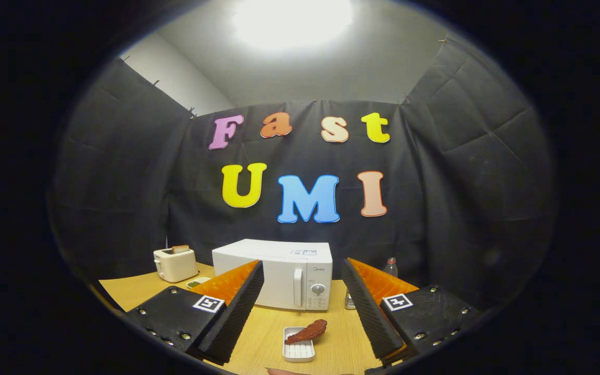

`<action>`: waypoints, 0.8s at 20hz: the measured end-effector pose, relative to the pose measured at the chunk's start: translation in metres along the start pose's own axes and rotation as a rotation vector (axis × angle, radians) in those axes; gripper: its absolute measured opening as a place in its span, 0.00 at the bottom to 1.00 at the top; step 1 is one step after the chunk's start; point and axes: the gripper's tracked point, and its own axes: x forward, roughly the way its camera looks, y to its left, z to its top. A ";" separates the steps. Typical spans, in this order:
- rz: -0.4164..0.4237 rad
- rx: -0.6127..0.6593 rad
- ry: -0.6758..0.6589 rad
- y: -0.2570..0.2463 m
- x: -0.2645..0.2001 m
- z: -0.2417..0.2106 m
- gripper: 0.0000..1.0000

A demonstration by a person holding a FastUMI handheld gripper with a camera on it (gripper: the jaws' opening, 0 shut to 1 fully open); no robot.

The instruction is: Open the microwave, put the food inside, and close the microwave door.

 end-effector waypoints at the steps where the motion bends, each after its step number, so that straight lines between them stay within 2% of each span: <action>1: 0.002 0.000 0.001 0.001 0.000 -0.001 0.95; 10: 0.008 -0.002 0.017 0.006 0.008 -0.012 0.95; 16: 0.014 -0.001 0.051 0.011 0.033 -0.031 0.95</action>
